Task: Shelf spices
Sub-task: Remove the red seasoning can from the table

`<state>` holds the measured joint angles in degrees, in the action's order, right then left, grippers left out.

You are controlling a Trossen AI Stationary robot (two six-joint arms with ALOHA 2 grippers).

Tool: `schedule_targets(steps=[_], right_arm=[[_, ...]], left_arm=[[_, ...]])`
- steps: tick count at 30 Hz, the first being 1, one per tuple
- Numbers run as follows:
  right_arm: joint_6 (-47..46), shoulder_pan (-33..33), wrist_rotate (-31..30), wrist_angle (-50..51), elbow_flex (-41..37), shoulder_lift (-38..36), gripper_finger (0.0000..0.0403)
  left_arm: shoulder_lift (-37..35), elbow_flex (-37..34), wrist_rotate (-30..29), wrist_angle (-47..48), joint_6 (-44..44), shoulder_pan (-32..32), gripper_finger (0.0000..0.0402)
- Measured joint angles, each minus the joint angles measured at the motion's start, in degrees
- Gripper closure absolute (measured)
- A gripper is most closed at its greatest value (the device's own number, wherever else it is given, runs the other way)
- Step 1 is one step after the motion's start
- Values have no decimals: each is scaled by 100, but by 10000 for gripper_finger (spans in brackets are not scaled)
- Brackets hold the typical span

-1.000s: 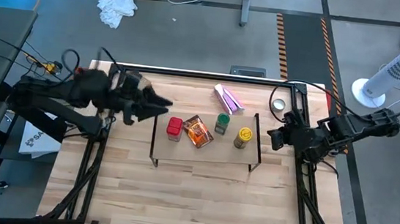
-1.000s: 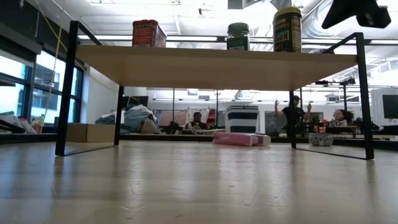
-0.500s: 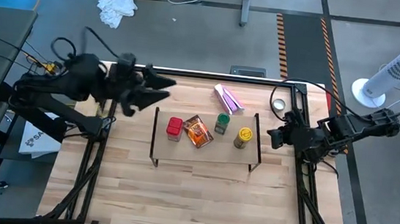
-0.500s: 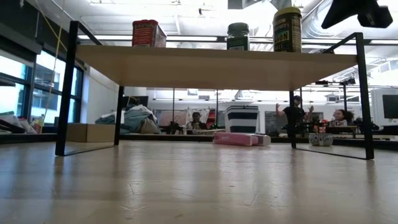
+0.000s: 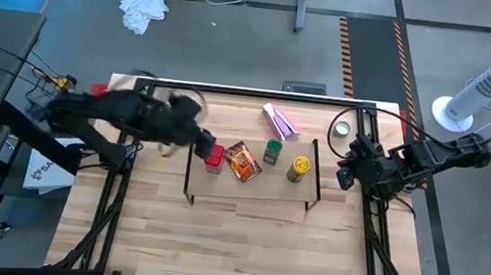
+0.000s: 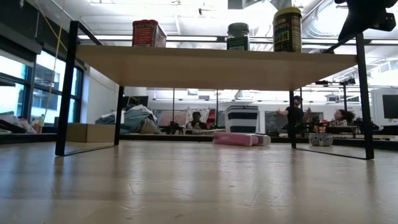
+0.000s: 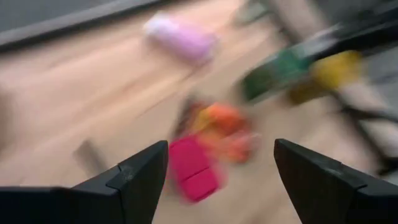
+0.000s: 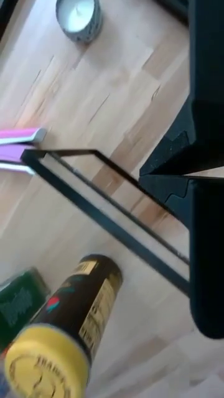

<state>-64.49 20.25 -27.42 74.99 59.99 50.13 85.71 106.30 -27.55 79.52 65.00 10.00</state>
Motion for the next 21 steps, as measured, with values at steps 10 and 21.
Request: schedule_targets(steps=[10,21], right_arm=[[277,0,-3,173,-2,-2,402],[68,0,-286,154,-2,-2,402]], left_arm=[[1282,297,492,913,1268,-19,112],[1620,297,338,962,1537,-23,112]])
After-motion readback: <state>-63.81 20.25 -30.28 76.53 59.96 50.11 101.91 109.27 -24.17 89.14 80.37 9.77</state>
